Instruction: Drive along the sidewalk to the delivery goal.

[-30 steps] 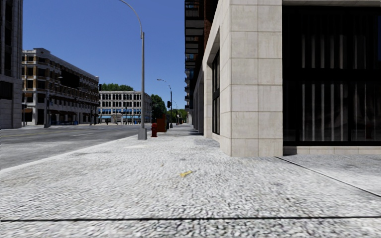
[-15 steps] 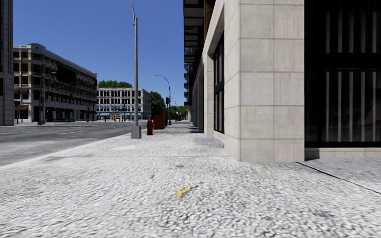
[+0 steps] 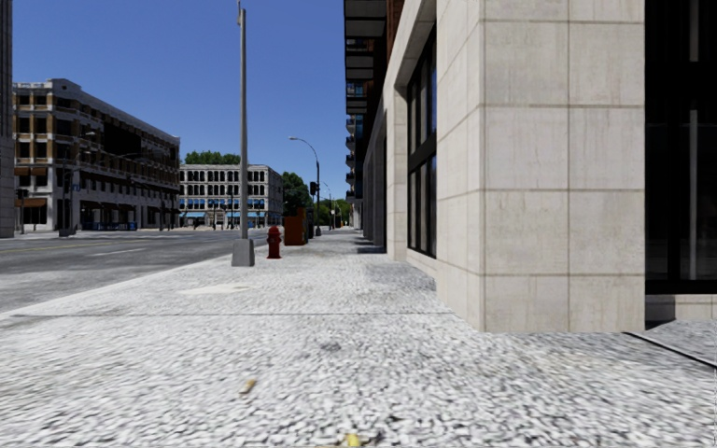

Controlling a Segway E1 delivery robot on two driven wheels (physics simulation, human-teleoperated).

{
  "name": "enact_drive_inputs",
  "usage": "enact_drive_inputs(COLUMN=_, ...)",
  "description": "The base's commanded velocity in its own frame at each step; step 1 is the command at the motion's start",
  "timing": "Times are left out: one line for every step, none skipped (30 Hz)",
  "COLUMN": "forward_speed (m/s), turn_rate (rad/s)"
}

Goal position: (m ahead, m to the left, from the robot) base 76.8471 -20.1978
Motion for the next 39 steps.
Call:
enact_drive_inputs(forward_speed=2.0, turn_rate=0.0)
enact_drive_inputs(forward_speed=2.0, turn_rate=0.0)
enact_drive_inputs(forward_speed=2.0, turn_rate=0.0)
enact_drive_inputs(forward_speed=2.0, turn_rate=0.0)
enact_drive_inputs(forward_speed=2.0, turn_rate=0.0)
enact_drive_inputs(forward_speed=2.0, turn_rate=0.0)
enact_drive_inputs(forward_speed=2.0, turn_rate=0.0)
enact_drive_inputs(forward_speed=2.0, turn_rate=0.0)
enact_drive_inputs(forward_speed=2.0, turn_rate=0.0)
enact_drive_inputs(forward_speed=2.0, turn_rate=0.0)
enact_drive_inputs(forward_speed=2.0, turn_rate=0.0)
enact_drive_inputs(forward_speed=2.0, turn_rate=0.0)
enact_drive_inputs(forward_speed=2.0, turn_rate=0.0)
enact_drive_inputs(forward_speed=2.0, turn_rate=0.0)
enact_drive_inputs(forward_speed=2.0, turn_rate=0.09)
enact_drive_inputs(forward_speed=2.0, turn_rate=0.14)
enact_drive_inputs(forward_speed=2.0, turn_rate=0.15)
enact_drive_inputs(forward_speed=2.0, turn_rate=0.15)
enact_drive_inputs(forward_speed=2.0, turn_rate=0.15)
enact_drive_inputs(forward_speed=2.0, turn_rate=0.15)
enact_drive_inputs(forward_speed=2.0, turn_rate=0.15)
enact_drive_inputs(forward_speed=2.0, turn_rate=0.15)
enact_drive_inputs(forward_speed=2.0, turn_rate=0.15)
enact_drive_inputs(forward_speed=2.0, turn_rate=0.15)
enact_drive_inputs(forward_speed=2.0, turn_rate=0.14)
enact_drive_inputs(forward_speed=2.0, turn_rate=0.0)
enact_drive_inputs(forward_speed=2.0, turn_rate=0.0)
enact_drive_inputs(forward_speed=2.0, turn_rate=0.0)
enact_drive_inputs(forward_speed=2.0, turn_rate=0.0)
enact_drive_inputs(forward_speed=2.0, turn_rate=0.0)
enact_drive_inputs(forward_speed=2.0, turn_rate=0.0)
enact_drive_inputs(forward_speed=2.0, turn_rate=0.0)
enact_drive_inputs(forward_speed=2.0, turn_rate=0.0)
enact_drive_inputs(forward_speed=2.0, turn_rate=0.0)
enact_drive_inputs(forward_speed=2.0, turn_rate=0.0)
enact_drive_inputs(forward_speed=2.0, turn_rate=0.0)
enact_drive_inputs(forward_speed=2.0, turn_rate=0.0)
enact_drive_inputs(forward_speed=2.0, turn_rate=0.0)
enact_drive_inputs(forward_speed=2.0, turn_rate=0.0)
